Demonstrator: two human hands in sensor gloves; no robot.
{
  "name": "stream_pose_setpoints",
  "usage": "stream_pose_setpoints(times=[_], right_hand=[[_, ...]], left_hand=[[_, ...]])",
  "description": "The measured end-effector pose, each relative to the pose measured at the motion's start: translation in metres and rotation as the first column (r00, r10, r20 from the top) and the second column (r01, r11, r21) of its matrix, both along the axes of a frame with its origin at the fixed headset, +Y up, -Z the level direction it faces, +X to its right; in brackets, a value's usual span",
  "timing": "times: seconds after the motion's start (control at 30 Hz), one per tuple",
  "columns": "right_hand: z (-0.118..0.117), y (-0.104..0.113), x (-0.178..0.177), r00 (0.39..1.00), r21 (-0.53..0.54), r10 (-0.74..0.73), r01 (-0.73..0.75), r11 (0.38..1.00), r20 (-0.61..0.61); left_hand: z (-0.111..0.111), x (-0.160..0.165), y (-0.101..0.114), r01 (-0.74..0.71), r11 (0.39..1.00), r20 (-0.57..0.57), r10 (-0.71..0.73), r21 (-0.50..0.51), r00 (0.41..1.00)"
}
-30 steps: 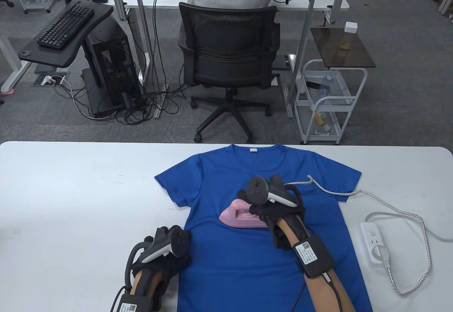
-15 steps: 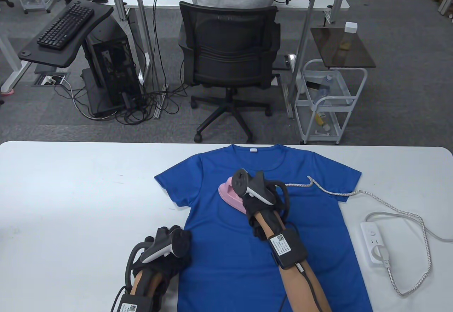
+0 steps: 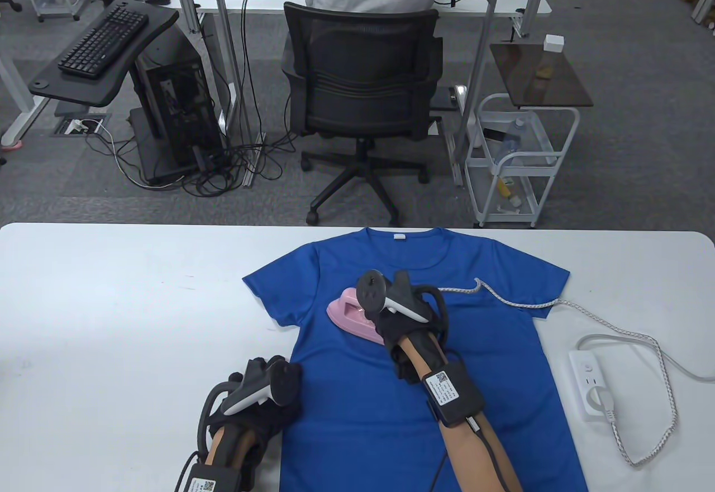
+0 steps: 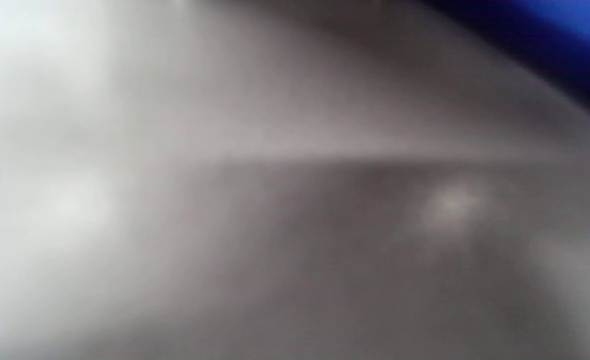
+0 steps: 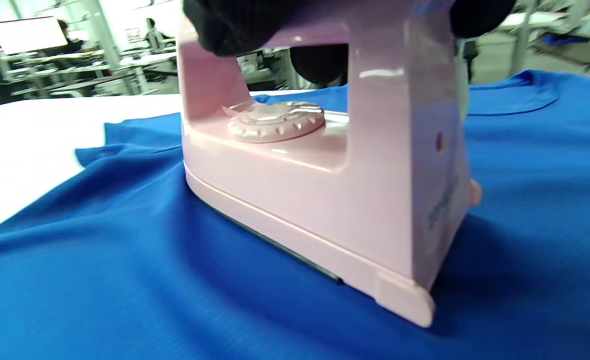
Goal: Iron t-shirt with electric iron on table
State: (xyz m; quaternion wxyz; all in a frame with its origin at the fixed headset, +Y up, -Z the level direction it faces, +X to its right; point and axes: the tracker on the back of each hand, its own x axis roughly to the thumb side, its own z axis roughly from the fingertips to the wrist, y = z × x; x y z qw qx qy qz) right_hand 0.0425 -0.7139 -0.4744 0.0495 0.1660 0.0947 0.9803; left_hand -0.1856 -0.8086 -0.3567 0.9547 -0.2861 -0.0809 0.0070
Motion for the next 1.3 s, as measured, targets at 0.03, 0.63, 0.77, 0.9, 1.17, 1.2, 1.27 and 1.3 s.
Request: stream_pose_setpoints(times=[0.03, 0.63, 0.77, 0.9, 1.17, 1.2, 1.27, 1.3], right_hand=[[0.001, 0.001, -0.001, 1.0, -0.015, -0.008, 0.008, 1.0, -0.026], [-0.008, -0.003, -0.021, 0.985, 0.009, 0.048, -0.048, 0.999, -0.166], [-0.017, -0.002, -0.024, 0.985, 0.033, -0.031, 0.037, 0.999, -0.171], [-0.027, -0.008, -0.034, 0.985, 0.064, -0.051, 0.063, 0.996, -0.165], [-0.039, 0.005, -0.033, 0.985, -0.076, -0.054, 0.042, 0.996, -0.162], [-0.041, 0.005, -0.034, 0.985, -0.053, -0.04, 0.031, 0.998, -0.168], [-0.047, 0.005, -0.034, 0.989, 0.005, -0.008, 0.009, 1.0, -0.147], [-0.049, 0.004, -0.033, 0.992, 0.017, -0.013, 0.015, 1.0, -0.127]], left_hand=[[0.0, 0.0, 0.0, 0.0, 1.0, 0.0, 0.0, 0.0, 1.0], [0.0, 0.0, 0.0, 0.006, 1.0, -0.006, -0.006, -0.001, 1.0], [0.0, 0.001, 0.0, 0.013, 1.0, -0.01, -0.013, -0.001, 1.0], [0.0, 0.002, 0.001, 0.02, 1.0, -0.012, -0.02, -0.002, 1.0], [0.001, 0.003, 0.001, 0.023, 1.0, -0.016, -0.023, -0.001, 1.0], [0.0, 0.003, 0.001, 0.024, 1.0, -0.016, -0.024, -0.002, 1.0], [0.001, 0.003, 0.001, 0.027, 1.0, -0.016, -0.027, -0.003, 0.999], [0.001, 0.003, 0.001, 0.028, 1.0, -0.016, -0.028, -0.003, 0.999]])
